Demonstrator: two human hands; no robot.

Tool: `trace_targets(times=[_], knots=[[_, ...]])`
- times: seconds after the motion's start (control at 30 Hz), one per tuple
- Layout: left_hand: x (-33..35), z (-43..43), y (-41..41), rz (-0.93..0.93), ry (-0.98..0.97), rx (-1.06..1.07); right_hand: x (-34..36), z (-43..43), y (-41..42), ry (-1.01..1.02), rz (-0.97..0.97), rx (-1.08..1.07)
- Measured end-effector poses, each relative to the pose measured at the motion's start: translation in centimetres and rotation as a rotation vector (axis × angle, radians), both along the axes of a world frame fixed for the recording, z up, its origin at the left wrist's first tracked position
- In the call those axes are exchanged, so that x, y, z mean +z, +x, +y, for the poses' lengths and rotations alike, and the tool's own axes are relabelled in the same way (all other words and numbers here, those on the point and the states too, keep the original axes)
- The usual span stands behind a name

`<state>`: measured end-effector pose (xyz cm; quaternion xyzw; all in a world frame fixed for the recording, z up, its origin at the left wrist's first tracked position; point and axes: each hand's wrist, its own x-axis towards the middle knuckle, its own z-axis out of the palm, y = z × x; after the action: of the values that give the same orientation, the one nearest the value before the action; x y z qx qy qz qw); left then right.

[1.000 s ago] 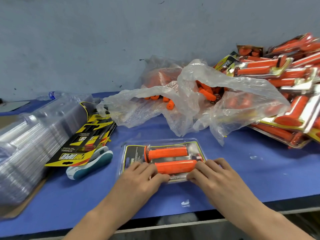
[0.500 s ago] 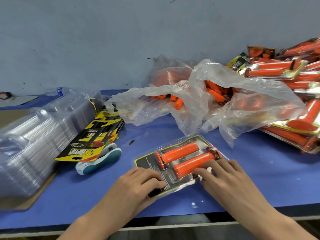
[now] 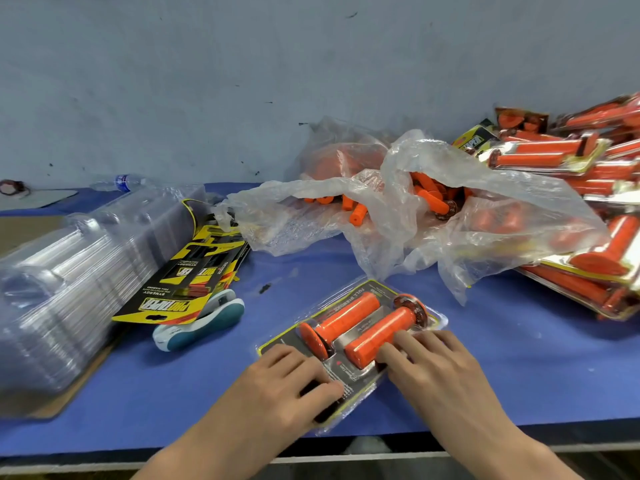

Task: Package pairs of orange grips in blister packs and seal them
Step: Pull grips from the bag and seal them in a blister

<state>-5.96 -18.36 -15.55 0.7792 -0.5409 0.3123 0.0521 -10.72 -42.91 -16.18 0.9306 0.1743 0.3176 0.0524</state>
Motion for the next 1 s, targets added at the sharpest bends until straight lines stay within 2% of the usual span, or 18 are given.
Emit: trace_targets(times=[0.23, 0.33, 0.53, 0.77, 0.9, 1.0], knots=[[-0.2, 1.3, 1.2, 0.048, -0.059, 0.111, 0.9, -2.3, 0.5, 0.110, 0.047, 0.032], [-0.1, 2.9, 2.5, 0.063, 0.003, 0.195, 1.0, -4.1, 0.8, 0.111, 0.124, 0.085], [-0.7, 3.3, 5.5, 0.103, -0.015, 0.327, 0.2, -5.3, 2.0, 0.121, 0.232, 0.269], [-1.2, 0.1, 7.7, 0.004, 0.025, 0.212, 1.7, -5.5, 4.6, -0.037, 0.185, 0.443], [-1.2, 0.1, 8.3, -0.016, -0.019, 0.242, 2.5, -6.8, 6.0, -0.078, 0.133, 0.247], [-1.3, 0.7, 8.1, -0.070, 0.004, 0.287, 3.4, -9.0, 6.1, 0.119, 0.246, 0.030]])
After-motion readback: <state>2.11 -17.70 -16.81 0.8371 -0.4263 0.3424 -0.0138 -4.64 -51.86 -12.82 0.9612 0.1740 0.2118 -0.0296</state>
